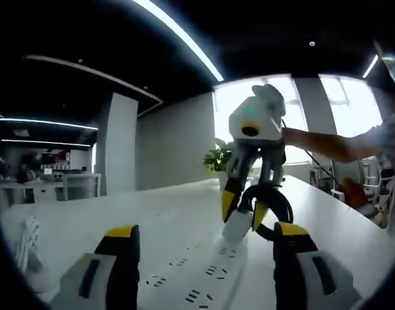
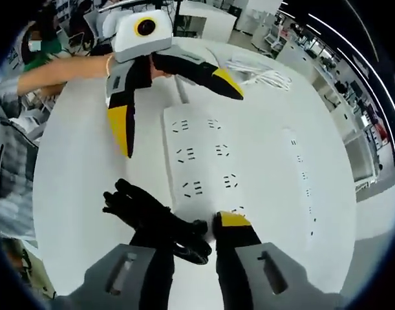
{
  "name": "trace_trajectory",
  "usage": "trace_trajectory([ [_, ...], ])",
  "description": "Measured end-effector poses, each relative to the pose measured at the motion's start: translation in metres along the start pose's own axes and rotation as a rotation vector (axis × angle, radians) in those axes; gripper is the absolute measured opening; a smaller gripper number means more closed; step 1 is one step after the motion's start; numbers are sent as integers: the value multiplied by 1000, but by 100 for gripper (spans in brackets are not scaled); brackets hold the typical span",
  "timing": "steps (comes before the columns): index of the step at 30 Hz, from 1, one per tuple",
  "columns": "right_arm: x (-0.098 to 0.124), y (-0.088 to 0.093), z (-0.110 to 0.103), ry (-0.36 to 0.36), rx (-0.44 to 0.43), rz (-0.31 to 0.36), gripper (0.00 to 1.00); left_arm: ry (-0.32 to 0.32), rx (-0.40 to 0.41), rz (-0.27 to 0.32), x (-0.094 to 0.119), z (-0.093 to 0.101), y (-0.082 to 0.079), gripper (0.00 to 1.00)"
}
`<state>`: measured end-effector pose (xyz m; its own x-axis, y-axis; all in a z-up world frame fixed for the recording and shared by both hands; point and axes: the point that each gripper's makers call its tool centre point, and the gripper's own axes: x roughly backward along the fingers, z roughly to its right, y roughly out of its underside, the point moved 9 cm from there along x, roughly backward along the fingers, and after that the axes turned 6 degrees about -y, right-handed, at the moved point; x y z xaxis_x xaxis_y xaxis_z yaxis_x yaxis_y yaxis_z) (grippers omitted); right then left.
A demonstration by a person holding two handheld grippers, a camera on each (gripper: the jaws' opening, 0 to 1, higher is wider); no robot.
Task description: Straighten the power strip on the desk, plug the charger into it
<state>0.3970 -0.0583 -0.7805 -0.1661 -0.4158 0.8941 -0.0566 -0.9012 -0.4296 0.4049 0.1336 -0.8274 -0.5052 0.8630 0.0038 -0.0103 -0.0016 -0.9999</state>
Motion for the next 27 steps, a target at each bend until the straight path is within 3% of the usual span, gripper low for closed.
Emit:
trace_trajectory([
  [4, 4, 11, -2, 4, 93, 102, 23, 1, -17, -20, 2, 1, 0, 87],
  [10, 8, 12, -3, 40, 206, 90, 23, -15, -28, -75, -1, -1, 12, 84],
  [17, 16, 18, 2, 77, 231, 43, 28, -22, -85, -213, -9, -8, 20, 80],
  [24, 18, 19, 2, 64, 220, 51, 28, -10, -109, -264, -12, -13, 14, 81],
  [27, 18, 18, 0, 60, 220, 54, 27, 1, -137, -320, -12, -17, 14, 82],
])
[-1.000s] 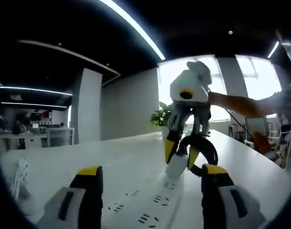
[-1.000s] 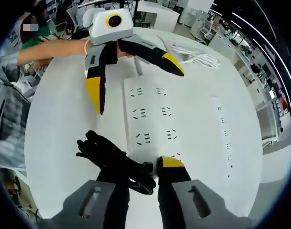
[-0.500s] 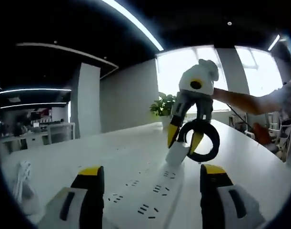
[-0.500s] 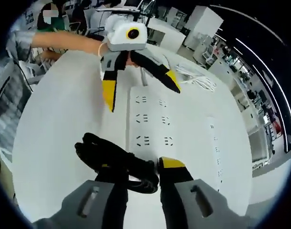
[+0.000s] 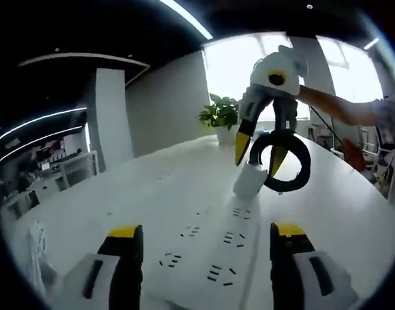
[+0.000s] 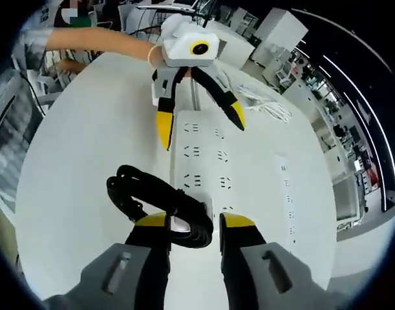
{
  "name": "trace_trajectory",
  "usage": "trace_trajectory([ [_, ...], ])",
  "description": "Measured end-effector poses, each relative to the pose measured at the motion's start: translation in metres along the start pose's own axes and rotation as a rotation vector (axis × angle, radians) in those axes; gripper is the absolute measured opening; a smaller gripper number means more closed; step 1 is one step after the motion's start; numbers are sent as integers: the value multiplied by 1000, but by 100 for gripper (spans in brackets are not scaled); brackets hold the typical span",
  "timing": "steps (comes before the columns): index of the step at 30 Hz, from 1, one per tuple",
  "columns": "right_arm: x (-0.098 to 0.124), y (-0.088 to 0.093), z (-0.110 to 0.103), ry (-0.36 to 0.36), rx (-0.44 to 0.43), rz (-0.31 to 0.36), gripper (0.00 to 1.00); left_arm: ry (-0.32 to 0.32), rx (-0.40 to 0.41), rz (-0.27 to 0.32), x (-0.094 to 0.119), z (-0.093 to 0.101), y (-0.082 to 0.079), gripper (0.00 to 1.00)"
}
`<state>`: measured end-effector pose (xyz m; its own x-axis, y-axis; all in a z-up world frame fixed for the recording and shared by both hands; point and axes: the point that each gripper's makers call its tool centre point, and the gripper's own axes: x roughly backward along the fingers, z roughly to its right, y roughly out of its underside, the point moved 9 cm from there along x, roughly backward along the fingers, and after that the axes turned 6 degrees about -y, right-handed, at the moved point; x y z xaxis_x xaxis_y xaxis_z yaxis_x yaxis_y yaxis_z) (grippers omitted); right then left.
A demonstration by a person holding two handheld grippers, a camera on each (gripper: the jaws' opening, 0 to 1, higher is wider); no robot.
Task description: Straighten the power strip on the desk, plug the charger into it
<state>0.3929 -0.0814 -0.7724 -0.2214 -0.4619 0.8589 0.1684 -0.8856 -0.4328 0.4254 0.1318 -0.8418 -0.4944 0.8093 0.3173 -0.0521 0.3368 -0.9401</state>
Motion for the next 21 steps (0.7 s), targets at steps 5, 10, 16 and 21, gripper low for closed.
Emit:
trace_trajectory([
  [5, -5, -2, -3, -13, 2, -11, 27, 40, -56, -102, -1, -1, -3, 85],
  [10, -7, -4, -3, -23, -9, -1, 27, 64, -99, -157, -2, -2, -14, 86],
  [16, -7, -6, -1, -28, -5, -17, 26, 80, -133, -257, -5, -11, -19, 86],
  [21, -6, -8, 0, -25, -10, -24, 23, 92, -189, -352, -6, -12, -21, 85],
])
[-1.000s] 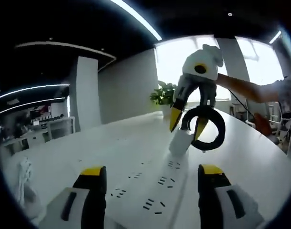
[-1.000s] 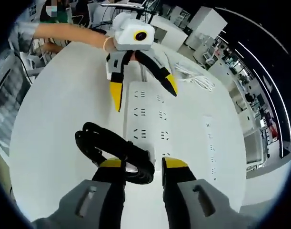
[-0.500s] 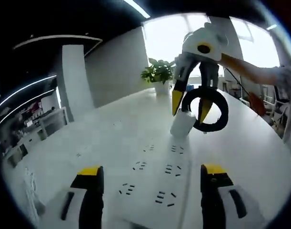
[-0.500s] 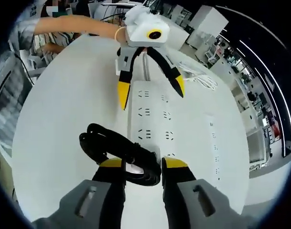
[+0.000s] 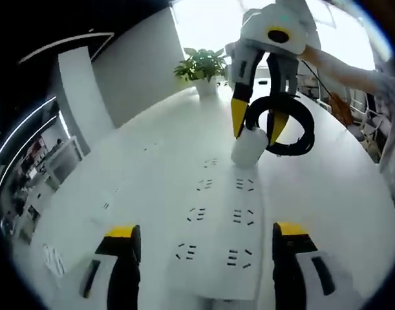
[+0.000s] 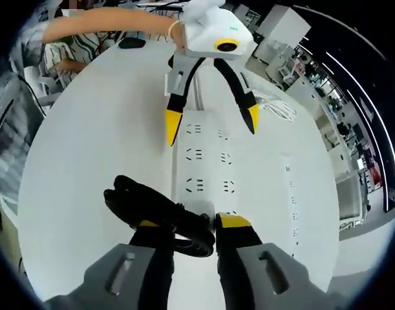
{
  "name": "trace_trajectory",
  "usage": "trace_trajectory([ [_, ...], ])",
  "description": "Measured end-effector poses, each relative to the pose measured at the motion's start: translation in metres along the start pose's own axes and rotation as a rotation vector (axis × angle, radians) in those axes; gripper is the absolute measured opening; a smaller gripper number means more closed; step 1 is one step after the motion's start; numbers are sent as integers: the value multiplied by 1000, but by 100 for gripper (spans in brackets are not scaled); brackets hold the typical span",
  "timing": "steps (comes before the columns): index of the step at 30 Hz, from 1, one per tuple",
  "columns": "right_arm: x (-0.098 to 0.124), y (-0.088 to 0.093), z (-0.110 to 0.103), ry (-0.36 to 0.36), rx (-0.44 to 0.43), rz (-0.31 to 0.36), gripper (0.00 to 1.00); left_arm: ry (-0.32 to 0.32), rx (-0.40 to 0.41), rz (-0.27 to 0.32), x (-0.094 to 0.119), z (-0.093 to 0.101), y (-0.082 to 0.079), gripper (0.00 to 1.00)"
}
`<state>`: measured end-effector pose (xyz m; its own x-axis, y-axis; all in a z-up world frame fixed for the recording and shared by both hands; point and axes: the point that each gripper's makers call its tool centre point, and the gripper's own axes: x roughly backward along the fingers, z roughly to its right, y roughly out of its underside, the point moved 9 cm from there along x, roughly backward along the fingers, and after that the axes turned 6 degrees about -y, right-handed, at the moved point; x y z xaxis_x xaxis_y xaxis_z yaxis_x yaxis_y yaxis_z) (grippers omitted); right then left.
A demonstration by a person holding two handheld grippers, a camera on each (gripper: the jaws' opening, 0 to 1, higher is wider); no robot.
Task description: Straighten the power strip on the desk, plug the charger into it
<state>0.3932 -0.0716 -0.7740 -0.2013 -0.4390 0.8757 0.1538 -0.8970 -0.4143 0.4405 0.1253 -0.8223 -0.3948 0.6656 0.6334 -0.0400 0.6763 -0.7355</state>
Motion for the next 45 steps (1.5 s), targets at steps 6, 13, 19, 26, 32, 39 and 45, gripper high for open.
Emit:
trace_trajectory([
  [6, 0, -1, 1, -2, -36, -11, 22, 23, -31, -69, -2, -1, -2, 85],
  [13, -1, -5, 6, -23, -102, -59, 21, 42, -42, -98, 0, -2, -6, 81],
  [19, -2, -6, 4, -37, -97, -90, 21, 68, -48, -133, 0, -3, -7, 81],
  [26, -2, -6, 3, -43, -93, -95, 21, 103, -77, -232, 0, -3, -6, 78],
  [32, -2, -6, 5, -47, -94, -88, 21, 127, -80, -285, 0, -1, -7, 72],
  [39, -2, -5, 3, -49, -97, -80, 21, 180, -73, -364, -5, 3, -5, 72],
  [45, -3, -6, -4, -43, -100, -78, 21, 187, -75, -404, -8, 5, -1, 71],
])
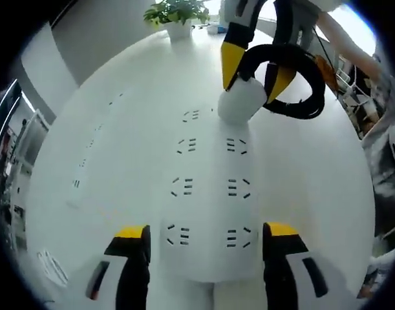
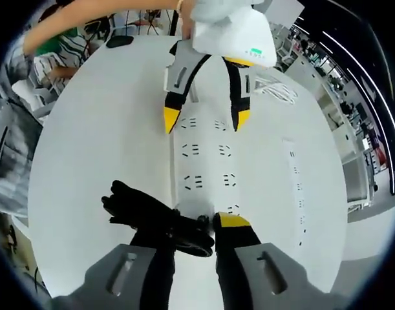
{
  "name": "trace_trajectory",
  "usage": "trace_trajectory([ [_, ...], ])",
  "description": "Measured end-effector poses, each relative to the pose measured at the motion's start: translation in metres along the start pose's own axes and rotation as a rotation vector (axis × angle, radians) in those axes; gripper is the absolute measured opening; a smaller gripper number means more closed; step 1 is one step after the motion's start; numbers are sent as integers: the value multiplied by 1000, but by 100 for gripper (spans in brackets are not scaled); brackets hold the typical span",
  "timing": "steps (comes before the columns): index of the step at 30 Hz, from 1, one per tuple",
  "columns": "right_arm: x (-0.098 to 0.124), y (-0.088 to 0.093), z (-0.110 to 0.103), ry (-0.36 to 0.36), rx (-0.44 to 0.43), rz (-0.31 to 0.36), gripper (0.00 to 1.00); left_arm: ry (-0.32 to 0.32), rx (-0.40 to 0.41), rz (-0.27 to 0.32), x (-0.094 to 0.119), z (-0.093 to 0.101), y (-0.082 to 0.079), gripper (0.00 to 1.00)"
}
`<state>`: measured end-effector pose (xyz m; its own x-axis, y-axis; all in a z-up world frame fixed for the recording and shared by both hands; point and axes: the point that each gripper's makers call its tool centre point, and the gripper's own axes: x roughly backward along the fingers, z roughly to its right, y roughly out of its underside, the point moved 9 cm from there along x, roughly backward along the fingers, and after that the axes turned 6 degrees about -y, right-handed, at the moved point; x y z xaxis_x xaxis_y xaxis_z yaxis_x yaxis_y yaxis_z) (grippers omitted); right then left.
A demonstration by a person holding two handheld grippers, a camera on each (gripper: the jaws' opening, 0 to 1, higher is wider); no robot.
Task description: Straighten the power strip on the desk, plug the charger into it
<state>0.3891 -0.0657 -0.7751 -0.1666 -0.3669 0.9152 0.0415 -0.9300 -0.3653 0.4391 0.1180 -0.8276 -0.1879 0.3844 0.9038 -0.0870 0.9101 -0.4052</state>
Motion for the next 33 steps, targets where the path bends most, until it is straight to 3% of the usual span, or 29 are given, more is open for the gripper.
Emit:
trace_trajectory([
  [20, -1, 0, -2, 0, -1, -7, 21, 17, -2, -59, -6, -5, -3, 65],
  [32, -1, -1, -1, 3, 1, -6, 22, 20, -22, -143, -9, -3, -11, 64],
  [33, -1, -1, -1, 10, 54, -2, 22, 21, -22, -146, -9, -6, -11, 64],
])
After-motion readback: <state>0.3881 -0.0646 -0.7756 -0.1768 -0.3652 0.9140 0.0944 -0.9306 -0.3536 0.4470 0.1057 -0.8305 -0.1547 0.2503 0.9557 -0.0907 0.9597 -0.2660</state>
